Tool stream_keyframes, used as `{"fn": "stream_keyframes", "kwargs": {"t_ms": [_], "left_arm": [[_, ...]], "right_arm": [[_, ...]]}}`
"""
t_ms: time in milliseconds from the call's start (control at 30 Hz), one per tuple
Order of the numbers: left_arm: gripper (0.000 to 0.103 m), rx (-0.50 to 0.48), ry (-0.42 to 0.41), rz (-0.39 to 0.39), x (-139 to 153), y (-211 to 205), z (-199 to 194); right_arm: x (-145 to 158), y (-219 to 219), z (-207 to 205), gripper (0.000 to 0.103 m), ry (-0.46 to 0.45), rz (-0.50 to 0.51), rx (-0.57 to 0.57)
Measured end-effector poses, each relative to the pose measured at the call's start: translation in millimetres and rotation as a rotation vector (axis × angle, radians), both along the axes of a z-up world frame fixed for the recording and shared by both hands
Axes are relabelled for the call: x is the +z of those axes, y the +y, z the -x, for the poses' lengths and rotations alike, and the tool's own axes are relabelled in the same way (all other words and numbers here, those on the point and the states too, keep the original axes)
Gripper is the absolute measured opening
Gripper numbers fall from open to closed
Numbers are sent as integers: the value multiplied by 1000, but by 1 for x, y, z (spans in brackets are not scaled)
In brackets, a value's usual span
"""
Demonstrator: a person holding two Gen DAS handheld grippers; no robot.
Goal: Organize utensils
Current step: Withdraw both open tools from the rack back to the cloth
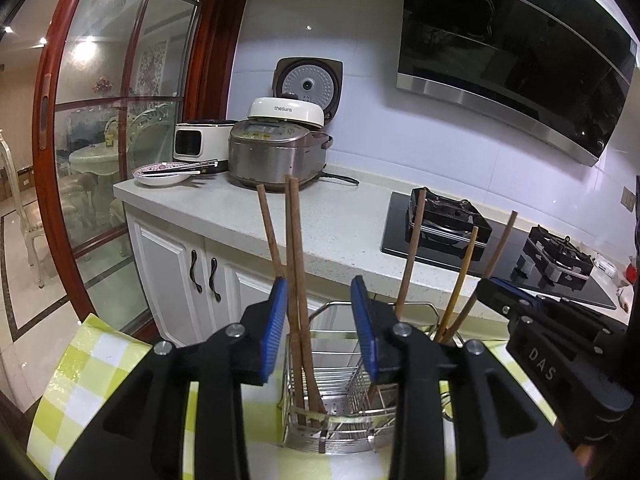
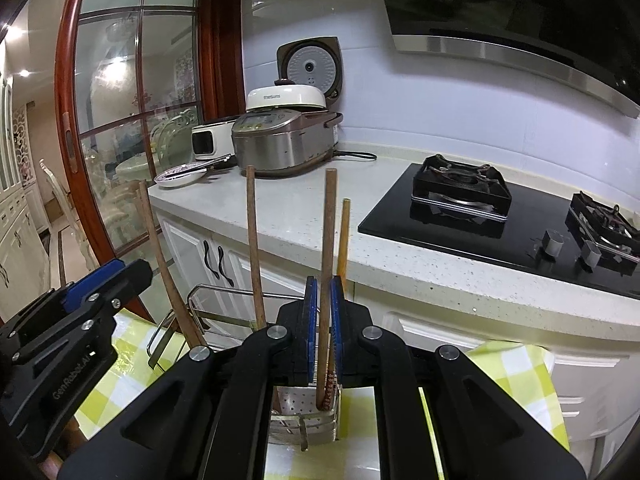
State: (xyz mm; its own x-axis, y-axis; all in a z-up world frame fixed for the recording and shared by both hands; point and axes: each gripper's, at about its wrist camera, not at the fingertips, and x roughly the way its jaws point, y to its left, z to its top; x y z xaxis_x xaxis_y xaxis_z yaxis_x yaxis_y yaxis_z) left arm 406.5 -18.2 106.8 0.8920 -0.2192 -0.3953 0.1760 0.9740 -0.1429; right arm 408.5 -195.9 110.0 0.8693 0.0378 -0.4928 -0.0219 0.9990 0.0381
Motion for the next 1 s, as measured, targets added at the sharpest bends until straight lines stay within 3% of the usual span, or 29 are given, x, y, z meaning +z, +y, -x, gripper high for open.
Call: {"fn": "stream_keyframes", "kwargs": {"t_ms": [100, 167, 233, 267, 567, 1000], "left_arm": [[38, 6, -10, 2, 3, 2, 9], [40, 8, -18, -1, 5, 3, 17], [44, 16, -24, -5, 6, 6, 27], [44, 18, -23, -6, 6, 6, 31], [48, 7, 24, -23, -12, 9, 75], [48, -20, 154, -47, -67, 13, 129]], "right_arm": [[0, -3, 6, 11, -3, -4, -11], [2, -5, 12, 21, -12, -4, -15], [4, -8, 21, 41, -28, -2, -22], [5, -9, 27, 43, -40, -9, -18], [-5, -16, 69, 45, -11, -22, -16], [-76, -29, 131, 45, 160, -54, -20]]}}
